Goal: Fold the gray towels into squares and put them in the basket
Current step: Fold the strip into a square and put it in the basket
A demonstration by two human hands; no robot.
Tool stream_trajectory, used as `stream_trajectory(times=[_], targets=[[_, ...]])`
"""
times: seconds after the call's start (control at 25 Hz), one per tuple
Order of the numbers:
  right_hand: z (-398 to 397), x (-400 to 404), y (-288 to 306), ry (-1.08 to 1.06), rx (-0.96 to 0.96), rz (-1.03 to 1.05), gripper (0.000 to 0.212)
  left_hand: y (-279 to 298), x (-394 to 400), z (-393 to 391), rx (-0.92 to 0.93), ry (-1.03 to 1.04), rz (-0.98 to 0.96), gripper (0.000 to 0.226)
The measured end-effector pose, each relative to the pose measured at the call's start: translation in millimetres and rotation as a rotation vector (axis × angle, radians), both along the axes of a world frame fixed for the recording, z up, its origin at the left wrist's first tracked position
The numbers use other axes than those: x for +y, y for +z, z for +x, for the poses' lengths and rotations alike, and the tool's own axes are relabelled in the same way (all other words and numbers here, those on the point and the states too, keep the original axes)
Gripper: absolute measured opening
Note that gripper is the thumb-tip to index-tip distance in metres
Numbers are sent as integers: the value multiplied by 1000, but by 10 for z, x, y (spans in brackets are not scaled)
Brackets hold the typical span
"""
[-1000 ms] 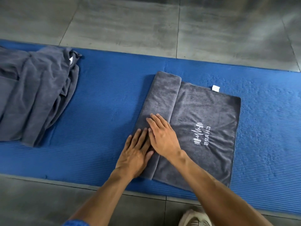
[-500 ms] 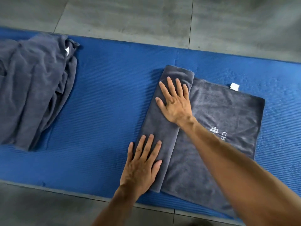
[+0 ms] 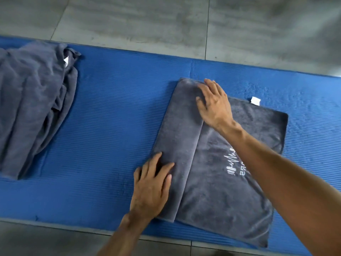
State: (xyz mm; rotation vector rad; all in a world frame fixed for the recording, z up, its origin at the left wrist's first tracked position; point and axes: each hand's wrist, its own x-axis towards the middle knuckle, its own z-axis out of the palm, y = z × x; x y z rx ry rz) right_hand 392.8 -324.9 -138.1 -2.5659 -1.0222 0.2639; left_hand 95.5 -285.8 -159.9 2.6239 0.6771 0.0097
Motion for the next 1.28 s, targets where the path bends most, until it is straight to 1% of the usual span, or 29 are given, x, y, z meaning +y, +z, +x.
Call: stream_trajectory(times=[0.04,0.08,0.16,0.2,0.28,0.32,0.36,0.4,0.44,0.52,0.6,0.64,0.8,0.96,1.04,1.08,1.16,1.2,1.24,1.28], targets=[[-85,-176,33,-29,-80,26,46,24,21,68,-70,111,-50,35],[-206,-352,44,-63,-99,52,43,47,42,140,-127,224,-111,37],[-460,-695,-2,-157,-66,34,33,93,54,271,-146,361,-195,52],[-560,-843,-39,-236,-41,-11,29,132,66,321,-106,401,-226,59],[-648,-1069,-93,-418,9,-89,29,186,143,415,29,517,-339,61],[-661,-1164,-118,-452,17,-106,31,205,202,461,102,578,-401,58],[-656,-1259,-141,-430,2,-117,33,230,261,505,152,608,-443,54],[-635,-1356,-156,-398,-21,-136,36,254,316,543,162,607,-469,50],[-577,-1456,-170,-405,-32,-151,41,305,358,599,126,596,-492,44],[-398,-1664,-135,-595,18,-155,50,379,395,752,8,554,-569,32],[-217,-1848,-91,-787,118,-137,48,391,385,890,-11,452,-584,30],[-147,-1914,-72,-810,154,-126,45,364,381,940,1,411,-575,28],[50,-1940,-18,-727,218,-20,45,289,420,969,-17,428,-589,31],[326,-1891,34,-662,290,93,60,318,440,897,-93,477,-567,37],[463,-1807,66,-609,326,94,63,344,447,902,-95,490,-581,45],[482,-1751,101,-602,299,49,61,366,442,902,-77,501,-598,52],[340,-1597,202,-597,154,-82,56,410,425,848,-25,554,-615,64],[177,-1488,242,-559,92,-68,52,421,423,798,8,585,-613,66],[-46,-1362,265,-475,62,12,46,412,427,738,43,611,-604,65],[-315,-1228,260,-355,81,116,39,394,431,673,76,623,-588,61]])
